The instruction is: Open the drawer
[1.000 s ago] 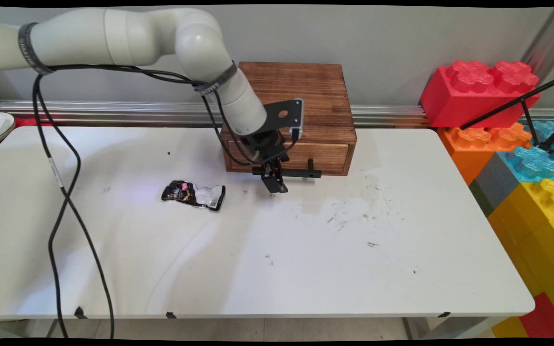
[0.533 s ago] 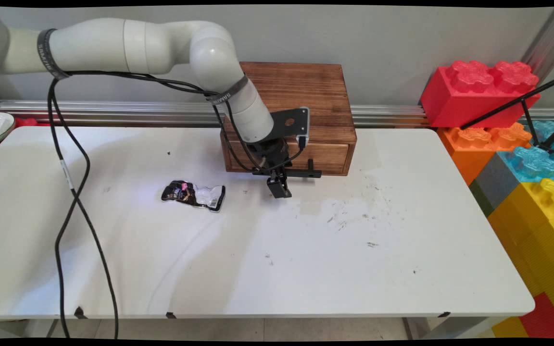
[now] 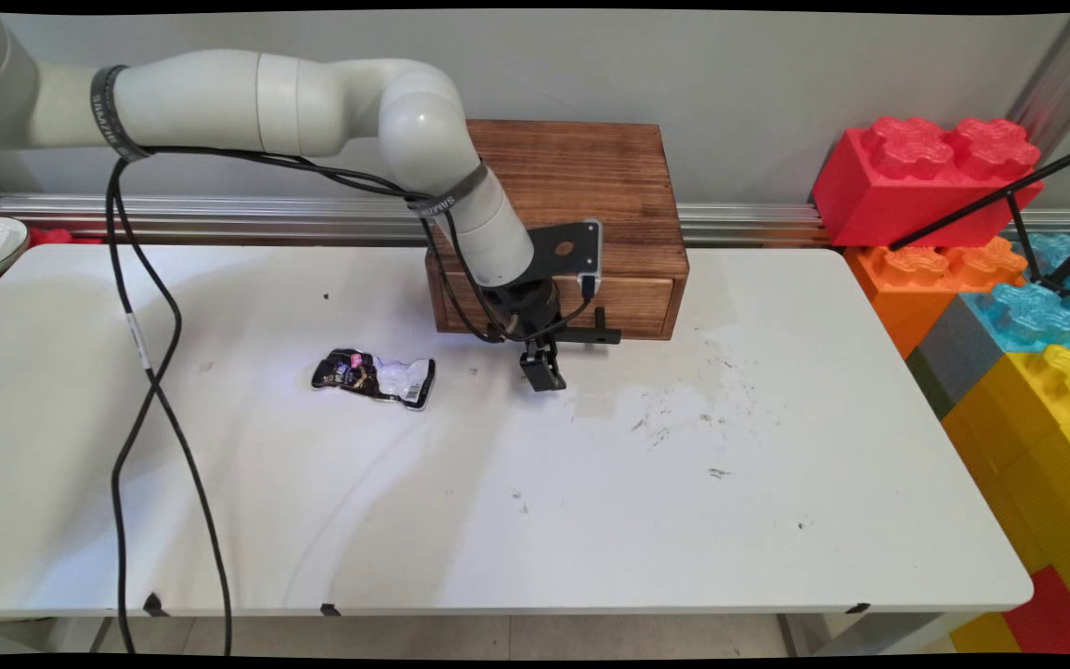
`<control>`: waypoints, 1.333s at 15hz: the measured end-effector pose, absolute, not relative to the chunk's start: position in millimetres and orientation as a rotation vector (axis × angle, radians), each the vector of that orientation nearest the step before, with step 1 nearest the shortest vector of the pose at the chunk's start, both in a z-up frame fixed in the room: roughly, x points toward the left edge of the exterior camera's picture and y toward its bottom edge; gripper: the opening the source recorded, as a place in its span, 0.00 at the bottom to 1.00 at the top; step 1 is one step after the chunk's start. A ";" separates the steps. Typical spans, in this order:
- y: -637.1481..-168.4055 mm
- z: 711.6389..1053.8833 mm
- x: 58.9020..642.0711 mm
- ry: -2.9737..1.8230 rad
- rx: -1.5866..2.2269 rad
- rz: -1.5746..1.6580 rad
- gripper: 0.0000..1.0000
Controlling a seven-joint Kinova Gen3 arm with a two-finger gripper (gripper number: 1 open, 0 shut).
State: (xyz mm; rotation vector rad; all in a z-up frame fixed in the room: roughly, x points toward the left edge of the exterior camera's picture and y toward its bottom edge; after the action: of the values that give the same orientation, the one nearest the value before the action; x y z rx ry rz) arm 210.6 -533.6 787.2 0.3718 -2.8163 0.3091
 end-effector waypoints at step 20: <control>-499.4 781.1 192.4 -2.773 0.402 0.282 1.00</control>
State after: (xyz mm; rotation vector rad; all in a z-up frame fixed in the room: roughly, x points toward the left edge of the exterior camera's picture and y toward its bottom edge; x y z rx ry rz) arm 192.4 -499.4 781.1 0.4017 -2.7731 0.2818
